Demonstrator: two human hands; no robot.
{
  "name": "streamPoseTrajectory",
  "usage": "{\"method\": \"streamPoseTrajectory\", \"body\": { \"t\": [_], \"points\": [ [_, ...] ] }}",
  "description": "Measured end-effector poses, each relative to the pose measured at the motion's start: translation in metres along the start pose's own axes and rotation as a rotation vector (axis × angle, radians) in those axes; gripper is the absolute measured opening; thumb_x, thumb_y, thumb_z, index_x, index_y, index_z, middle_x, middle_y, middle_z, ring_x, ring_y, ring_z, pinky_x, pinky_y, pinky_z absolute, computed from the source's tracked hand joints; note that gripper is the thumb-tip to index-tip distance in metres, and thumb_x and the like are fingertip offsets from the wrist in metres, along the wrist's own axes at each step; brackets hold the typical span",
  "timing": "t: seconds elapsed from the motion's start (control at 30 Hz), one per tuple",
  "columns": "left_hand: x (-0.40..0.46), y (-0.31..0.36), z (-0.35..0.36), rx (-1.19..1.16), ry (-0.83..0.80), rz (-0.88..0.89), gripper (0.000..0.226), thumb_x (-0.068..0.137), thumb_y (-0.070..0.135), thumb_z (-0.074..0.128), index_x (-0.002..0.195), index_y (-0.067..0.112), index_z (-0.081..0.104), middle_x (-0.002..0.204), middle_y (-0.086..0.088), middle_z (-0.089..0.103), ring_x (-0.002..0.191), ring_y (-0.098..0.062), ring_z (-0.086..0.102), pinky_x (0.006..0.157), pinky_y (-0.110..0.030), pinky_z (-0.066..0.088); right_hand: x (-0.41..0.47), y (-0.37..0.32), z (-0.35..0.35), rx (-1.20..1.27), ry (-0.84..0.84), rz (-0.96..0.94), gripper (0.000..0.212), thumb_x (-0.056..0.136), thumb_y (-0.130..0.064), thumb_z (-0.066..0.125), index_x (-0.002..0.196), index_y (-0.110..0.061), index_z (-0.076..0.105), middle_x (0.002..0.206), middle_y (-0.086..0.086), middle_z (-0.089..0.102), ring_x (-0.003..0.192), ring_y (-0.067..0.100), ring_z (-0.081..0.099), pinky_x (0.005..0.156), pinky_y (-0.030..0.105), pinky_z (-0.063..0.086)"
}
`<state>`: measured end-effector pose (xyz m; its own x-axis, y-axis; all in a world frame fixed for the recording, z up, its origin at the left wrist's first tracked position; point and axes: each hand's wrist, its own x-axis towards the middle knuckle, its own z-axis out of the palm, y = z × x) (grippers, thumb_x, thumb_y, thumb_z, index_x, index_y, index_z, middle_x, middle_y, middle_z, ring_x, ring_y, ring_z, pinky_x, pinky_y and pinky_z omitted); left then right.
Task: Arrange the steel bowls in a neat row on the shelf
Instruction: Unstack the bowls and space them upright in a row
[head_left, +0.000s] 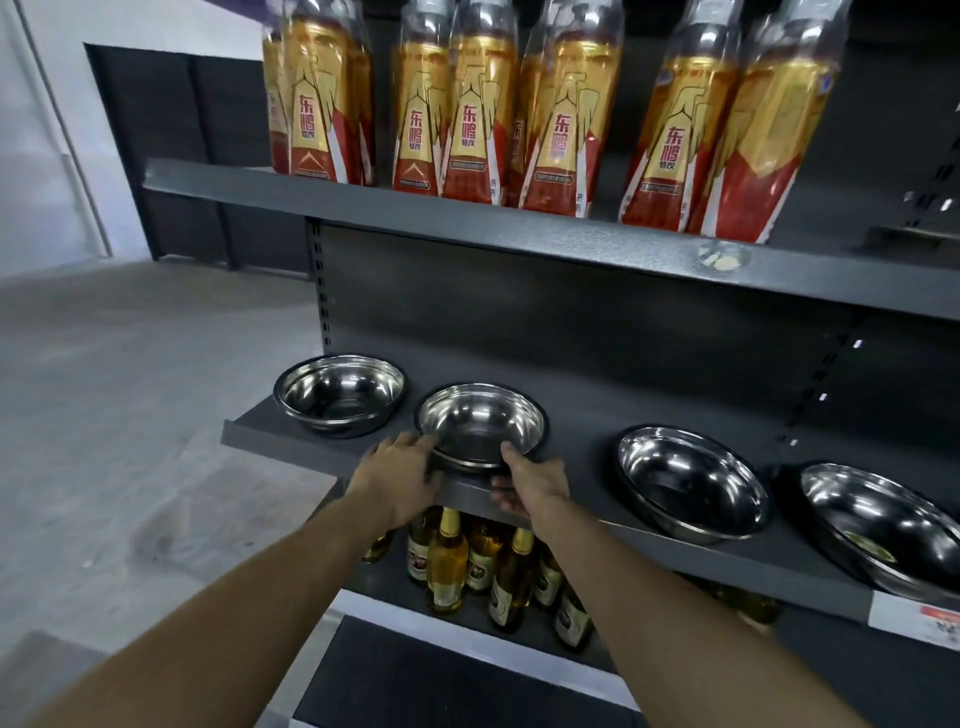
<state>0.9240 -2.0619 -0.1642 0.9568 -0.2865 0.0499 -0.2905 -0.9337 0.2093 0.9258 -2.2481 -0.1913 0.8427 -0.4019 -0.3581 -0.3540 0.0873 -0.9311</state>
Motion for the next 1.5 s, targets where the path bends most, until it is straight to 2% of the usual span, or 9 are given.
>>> {"method": "streamPoseTrajectory", "body": {
  "t": [0.2,0.3,0.37,0.47,0.6,0.83,1.13,1.3,1.5],
  "points": [
    [0.028,-0.044,-0.006,-0.074,0.052,0.219,0.057,0.095,0.035,0.048,0.15,0.022,0.036,0.149,-0.002,0.043,0.139,-0.022,0.037,0.112,-0.039,0.035,0.001,0.001,0.04,0.108,0.233,-0.005,0.053,0.092,-0.012,0.063,0.135,-0.007,0.032,0.108,0.022,0.064,0.05,0.025,0.064,0.037,0.025,0.053],
    [0.033,-0.055,-0.009,-0.096,0.039,0.269,0.056,0.095,0.035,0.047,0.15,0.023,0.038,0.15,-0.001,0.043,0.139,-0.021,0.038,0.113,-0.037,0.035,-0.002,0.004,0.046,0.042,0.336,-0.054,0.056,0.093,-0.013,0.058,0.142,-0.009,0.03,0.108,0.022,0.066,0.072,0.035,0.072,0.065,0.041,0.063],
    [0.034,-0.058,-0.01,-0.094,0.032,0.294,0.056,0.096,0.034,0.047,0.15,0.023,0.038,0.151,0.0,0.042,0.139,-0.019,0.037,0.113,-0.036,0.034,-0.004,0.005,0.044,0.003,0.392,-0.071,0.042,0.094,-0.015,0.056,0.132,-0.009,0.039,0.109,0.022,0.068,0.087,0.037,0.072,0.082,0.048,0.06],
    [0.037,-0.056,-0.013,-0.104,0.037,0.32,0.054,0.096,0.032,0.048,0.148,0.022,0.04,0.15,0.001,0.043,0.139,-0.019,0.037,0.113,-0.035,0.033,-0.009,0.005,0.034,0.009,0.413,-0.073,0.021,0.096,-0.015,0.056,0.115,-0.012,0.049,0.101,0.017,0.069,0.081,0.033,0.073,0.074,0.044,0.062],
    [0.038,-0.046,-0.018,-0.099,0.045,0.336,0.054,0.097,0.032,0.047,0.149,0.021,0.039,0.15,0.002,0.042,0.138,-0.018,0.038,0.112,-0.035,0.035,-0.012,0.005,0.017,0.034,0.37,-0.074,0.017,0.097,-0.014,0.058,0.112,-0.016,0.05,0.099,0.015,0.069,0.062,0.023,0.067,0.051,0.029,0.057],
    [0.034,-0.032,-0.017,-0.08,0.046,0.331,0.054,0.097,0.031,0.048,0.149,0.019,0.039,0.15,0.0,0.042,0.137,-0.019,0.04,0.111,-0.034,0.035,-0.015,0.002,0.006,0.074,0.287,-0.045,0.024,0.097,-0.011,0.059,0.11,-0.026,0.045,0.106,0.02,0.069,0.057,0.018,0.061,0.049,0.027,0.053],
    [0.031,-0.026,-0.017,-0.047,0.037,0.294,0.053,0.097,0.031,0.047,0.149,0.02,0.038,0.152,0.0,0.04,0.138,-0.02,0.038,0.112,-0.036,0.035,-0.014,-0.002,-0.001,0.094,0.207,-0.021,0.035,0.097,-0.005,0.056,0.127,-0.021,0.048,0.086,0.014,0.064,0.054,0.017,0.057,0.048,0.027,0.053],
    [0.026,-0.023,-0.016,-0.047,0.032,0.291,0.054,0.098,0.032,0.046,0.15,0.02,0.036,0.153,0.0,0.038,0.14,-0.02,0.036,0.113,-0.035,0.033,-0.012,0.001,0.001,0.062,0.249,-0.051,0.034,0.096,-0.006,0.057,0.127,-0.018,0.052,0.11,0.024,0.068,0.059,0.02,0.06,0.053,0.031,0.054],
    [0.023,-0.027,-0.019,-0.041,0.037,0.292,0.054,0.098,0.032,0.046,0.15,0.023,0.036,0.152,0.0,0.04,0.138,-0.02,0.037,0.113,-0.035,0.033,-0.013,0.003,-0.001,0.072,0.276,-0.067,0.026,0.096,-0.007,0.056,0.116,-0.023,0.052,0.108,0.023,0.069,0.061,0.02,0.061,0.062,0.034,0.06]
  ]
}}
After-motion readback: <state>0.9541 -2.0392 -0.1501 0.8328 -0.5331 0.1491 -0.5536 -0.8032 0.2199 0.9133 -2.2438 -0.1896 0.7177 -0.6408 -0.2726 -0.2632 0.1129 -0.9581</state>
